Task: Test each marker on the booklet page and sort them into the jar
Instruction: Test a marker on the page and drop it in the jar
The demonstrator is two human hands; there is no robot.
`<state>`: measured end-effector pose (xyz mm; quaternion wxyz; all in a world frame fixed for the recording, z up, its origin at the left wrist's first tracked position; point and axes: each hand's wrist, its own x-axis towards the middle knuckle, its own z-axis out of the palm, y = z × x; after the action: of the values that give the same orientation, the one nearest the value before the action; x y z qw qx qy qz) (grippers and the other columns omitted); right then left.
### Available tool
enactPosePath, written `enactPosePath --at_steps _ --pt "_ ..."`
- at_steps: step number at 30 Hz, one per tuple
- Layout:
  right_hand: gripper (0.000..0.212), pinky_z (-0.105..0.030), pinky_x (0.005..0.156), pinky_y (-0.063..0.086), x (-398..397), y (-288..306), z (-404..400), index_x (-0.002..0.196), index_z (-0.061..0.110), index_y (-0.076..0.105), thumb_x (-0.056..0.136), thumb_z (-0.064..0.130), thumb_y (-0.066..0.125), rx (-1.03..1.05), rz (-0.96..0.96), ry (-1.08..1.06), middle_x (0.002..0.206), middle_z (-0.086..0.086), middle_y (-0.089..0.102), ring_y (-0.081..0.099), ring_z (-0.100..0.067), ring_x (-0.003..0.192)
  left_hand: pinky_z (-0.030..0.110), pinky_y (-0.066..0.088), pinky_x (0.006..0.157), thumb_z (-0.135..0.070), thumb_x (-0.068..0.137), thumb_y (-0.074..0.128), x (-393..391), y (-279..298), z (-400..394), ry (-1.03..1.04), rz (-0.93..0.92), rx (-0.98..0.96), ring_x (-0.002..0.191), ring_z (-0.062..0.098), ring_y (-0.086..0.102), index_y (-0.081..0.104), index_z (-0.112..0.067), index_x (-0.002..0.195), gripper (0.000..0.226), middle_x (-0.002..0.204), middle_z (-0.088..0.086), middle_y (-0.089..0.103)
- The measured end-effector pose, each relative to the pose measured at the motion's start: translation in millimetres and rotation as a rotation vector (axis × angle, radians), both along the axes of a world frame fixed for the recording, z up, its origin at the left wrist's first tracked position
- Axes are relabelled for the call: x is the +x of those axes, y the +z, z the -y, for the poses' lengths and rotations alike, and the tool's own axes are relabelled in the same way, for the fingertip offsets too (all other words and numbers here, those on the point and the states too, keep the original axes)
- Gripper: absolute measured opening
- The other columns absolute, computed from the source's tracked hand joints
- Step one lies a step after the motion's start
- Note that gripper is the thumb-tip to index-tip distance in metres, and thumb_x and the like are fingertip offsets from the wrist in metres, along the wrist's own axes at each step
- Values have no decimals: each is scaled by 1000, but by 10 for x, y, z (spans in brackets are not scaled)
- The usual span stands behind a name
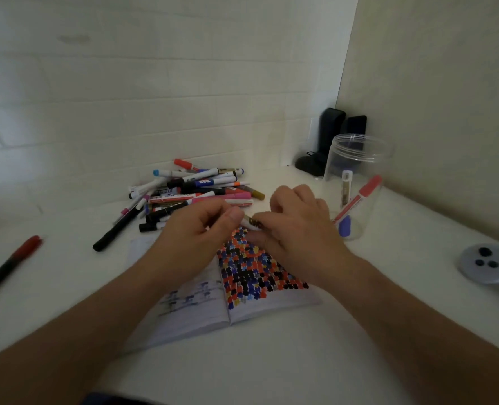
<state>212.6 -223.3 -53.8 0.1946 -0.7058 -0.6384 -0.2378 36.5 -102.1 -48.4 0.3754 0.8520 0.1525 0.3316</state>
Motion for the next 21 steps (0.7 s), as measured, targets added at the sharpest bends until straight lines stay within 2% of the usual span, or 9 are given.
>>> enactPosePath --at_steps 2,4,7,10,11,13,15,18,21 --pt "22 -33 68 31 -21 56 33 88 39 65 95 57 55 5 -299 107 75 15 43 41 -9 79 17 46 67 -56 104 41 -14 14 2 -69 71 -64 72 5 57 68 -39 94 33 78 -10 62" --pt "15 -31 65 44 -33 90 68 88 42 70 100 38 61 -63 -871 309 70 1 57 50 -8 70 17 50 76 -53 101 44 -12 3 -19 -78 32 -52 91 4 63 66 -37 110 29 98 -16 67" --pt "23 -32 72 52 29 96 179 112 24 76 99 12 63 -171 -1509 592 87 -9 70 62 -20 80 22 52 82 -56 98 51 -9 -37 -16 -84 -132 73 103 3 61 62 -37 120 30 111 -21 63" --pt "52 -36 84 55 186 106 254 135 15 67 92 -8 50 -508 -1864 826 113 -13 72 68 -26 97 40 55 85 -45 97 57 -13 -95 -31 -80 -175 88 97 10 66 65 -39 122 27 105 -11 71" --pt "54 -36 87 56 249 98 255 140 13 63 92 -7 48 -615 -1919 857 120 -14 71 68 -27 100 38 54 85 -38 98 60 -10 -105 -43 -78 -170 81 96 11 67 66 -40 120 23 103 -11 72" --pt "49 -35 87 56 308 98 247 141 10 61 92 10 54 -734 -1956 865 123 -17 69 67 -28 103 23 51 82 -28 97 66 -2 -113 -57 -86 -158 125 97 5 65 67 -45 116 26 104 -18 71" --pt "36 -33 77 58 328 129 238 123 14 72 91 31 67 -731 -1910 739 111 -18 71 68 -27 93 13 47 80 -23 98 66 9 -115 -54 -80 -172 201 100 0 61 66 -46 121 32 105 -23 69" --pt "12 -34 68 59 301 218 310 103 20 69 94 24 74 -575 -1486 446 96 -16 76 67 -28 77 15 47 81 -21 102 59 7 -177 -66 -57 -178 222 100 1 60 61 -45 125 34 106 -23 66" --pt "26 -37 77 62 167 228 319 117 35 54 102 15 62 -573 -903 129 97 0 76 72 -18 80 21 48 74 -27 100 62 13 -262 -66 -30 -214 279 91 1 61 61 -37 121 23 99 -21 67"
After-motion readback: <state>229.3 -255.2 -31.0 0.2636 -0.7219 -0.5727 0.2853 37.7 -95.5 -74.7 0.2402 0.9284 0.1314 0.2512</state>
